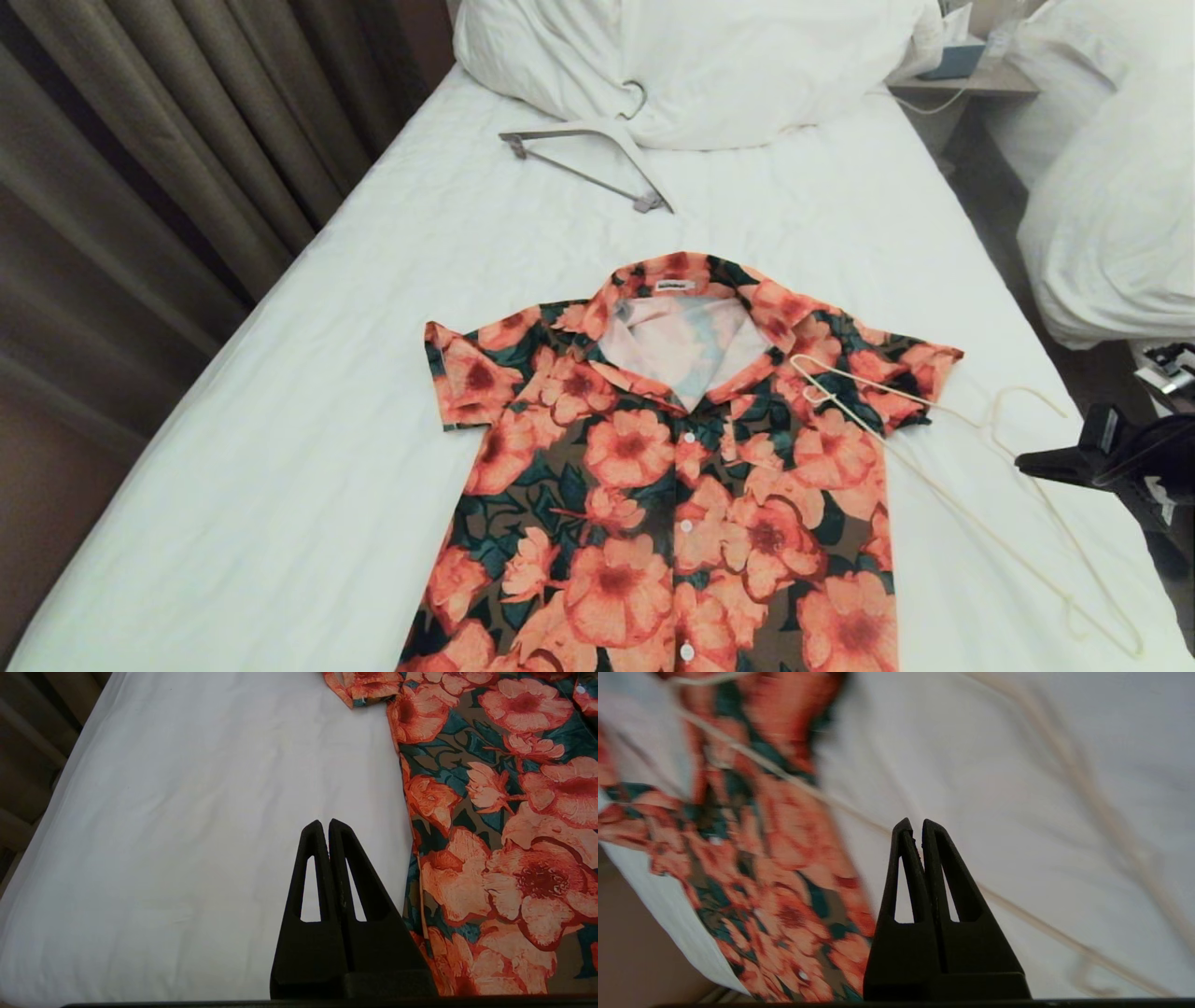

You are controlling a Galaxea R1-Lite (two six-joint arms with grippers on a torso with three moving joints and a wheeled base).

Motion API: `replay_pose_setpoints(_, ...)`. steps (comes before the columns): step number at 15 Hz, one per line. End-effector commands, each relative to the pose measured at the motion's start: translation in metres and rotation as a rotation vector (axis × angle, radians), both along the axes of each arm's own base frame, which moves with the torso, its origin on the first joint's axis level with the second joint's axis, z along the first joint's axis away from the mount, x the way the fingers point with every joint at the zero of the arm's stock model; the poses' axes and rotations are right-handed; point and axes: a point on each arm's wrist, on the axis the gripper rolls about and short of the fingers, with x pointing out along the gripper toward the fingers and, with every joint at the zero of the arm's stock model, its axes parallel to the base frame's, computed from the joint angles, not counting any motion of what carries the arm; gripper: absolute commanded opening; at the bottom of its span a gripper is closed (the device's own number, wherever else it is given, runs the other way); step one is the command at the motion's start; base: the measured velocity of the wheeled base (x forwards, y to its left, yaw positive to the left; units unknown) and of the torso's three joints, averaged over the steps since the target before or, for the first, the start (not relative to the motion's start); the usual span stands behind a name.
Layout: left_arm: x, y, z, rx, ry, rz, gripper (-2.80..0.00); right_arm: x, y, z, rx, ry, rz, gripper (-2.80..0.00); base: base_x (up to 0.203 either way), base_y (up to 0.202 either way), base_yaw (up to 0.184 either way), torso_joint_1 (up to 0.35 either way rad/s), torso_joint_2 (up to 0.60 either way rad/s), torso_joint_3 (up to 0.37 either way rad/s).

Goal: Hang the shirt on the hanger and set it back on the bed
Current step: Lift the shirt and hanger

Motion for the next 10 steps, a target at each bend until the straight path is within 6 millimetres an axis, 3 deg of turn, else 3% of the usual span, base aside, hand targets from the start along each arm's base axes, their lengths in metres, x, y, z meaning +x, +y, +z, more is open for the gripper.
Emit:
replay_pose_setpoints(1,0.000,0.000,0.000,0.001,0.003,0.000,-2.80,0.011,-0.015,-0.018,0.021,0.122,-0.004,-2.80,0.000,0.000,0.000,0.000,0.00,0.000)
replay_pose_setpoints(3,0.000,0.000,0.000,0.001,0.003,0.001,-2.80,0.005,-0.031,-0.017,-0.026,0.153,0.031,-2.80,0.000,0.000,0.000,0.000,0.00,0.000)
replay_pose_setpoints(4,0.000,0.000,0.000,0.001,0.003,0.001,-2.80,0.003,-0.039,-0.018,-0.053,0.145,0.047,0.00,0.000,0.000,0.000,0.000,0.00,0.000)
replay_pose_setpoints(7,0.000,0.000,0.000,0.001,0.003,0.001,-2.80,0.004,-0.057,-0.019,-0.064,0.091,0.089,0.00,0.000,0.000,0.000,0.000,0.00,0.000)
replay_pose_setpoints(10,0.000,0.000,0.000,0.001,0.002,0.000,-2.80,0.002,-0.061,-0.019,-0.012,0.007,0.174,0.00,0.000,0.000,0.000,0.000,0.00,0.000)
